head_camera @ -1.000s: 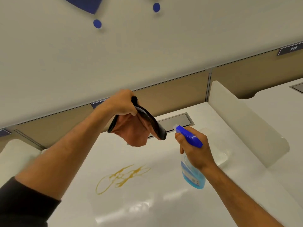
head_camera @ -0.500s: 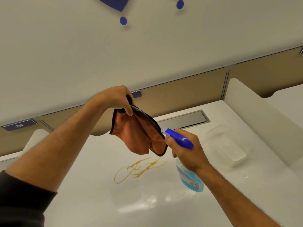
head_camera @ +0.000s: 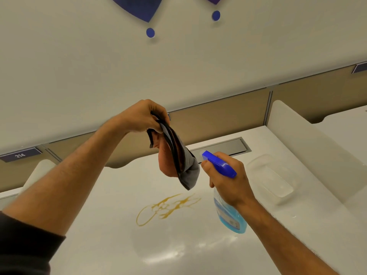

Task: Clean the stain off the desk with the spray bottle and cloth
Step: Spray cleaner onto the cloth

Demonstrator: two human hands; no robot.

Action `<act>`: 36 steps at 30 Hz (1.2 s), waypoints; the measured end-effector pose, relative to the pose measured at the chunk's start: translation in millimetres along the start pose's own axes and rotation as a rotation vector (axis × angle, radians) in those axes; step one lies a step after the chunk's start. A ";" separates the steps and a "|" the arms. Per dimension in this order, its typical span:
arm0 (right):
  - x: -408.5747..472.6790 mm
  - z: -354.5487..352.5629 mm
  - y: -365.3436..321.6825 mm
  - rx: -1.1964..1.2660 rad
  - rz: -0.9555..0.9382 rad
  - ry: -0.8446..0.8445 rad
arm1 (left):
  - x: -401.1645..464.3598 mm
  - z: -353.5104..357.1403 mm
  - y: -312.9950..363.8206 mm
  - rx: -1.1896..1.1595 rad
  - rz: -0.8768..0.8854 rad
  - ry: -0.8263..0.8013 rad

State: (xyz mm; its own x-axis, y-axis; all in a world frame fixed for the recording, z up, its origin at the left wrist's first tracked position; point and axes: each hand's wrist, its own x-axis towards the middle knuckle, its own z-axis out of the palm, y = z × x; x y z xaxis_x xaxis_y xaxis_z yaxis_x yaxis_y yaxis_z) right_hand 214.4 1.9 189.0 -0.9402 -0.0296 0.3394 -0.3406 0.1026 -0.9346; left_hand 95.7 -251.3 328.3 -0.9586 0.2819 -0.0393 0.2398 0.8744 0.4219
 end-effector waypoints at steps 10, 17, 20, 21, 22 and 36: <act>-12.0 -12.8 4.1 -0.068 -0.050 0.088 | 12.7 8.7 18.6 -0.060 0.078 0.029; -24.2 -21.0 22.6 -0.160 -0.065 0.097 | 17.2 13.0 27.5 -0.035 0.060 0.066; -21.7 -21.4 19.0 -0.153 -0.096 0.191 | 17.4 13.2 31.8 -0.035 0.054 0.072; -19.5 -21.0 17.0 -0.154 -0.123 0.207 | 17.1 13.3 33.0 -0.035 0.054 0.071; -17.3 -20.1 15.3 -0.157 -0.147 0.204 | 17.0 13.3 34.1 -0.038 0.050 0.073; -20.1 -6.8 26.1 -0.208 -0.047 0.165 | 14.8 16.4 41.0 -0.076 0.044 0.078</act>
State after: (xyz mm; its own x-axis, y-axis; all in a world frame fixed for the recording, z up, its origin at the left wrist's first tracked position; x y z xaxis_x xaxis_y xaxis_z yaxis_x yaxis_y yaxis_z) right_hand 224.4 11.9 158.6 -0.9037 0.1217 0.4104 -0.3589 0.3071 -0.8814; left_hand 93.9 -204.8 330.2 -0.9571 0.2853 0.0503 0.2727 0.8284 0.4892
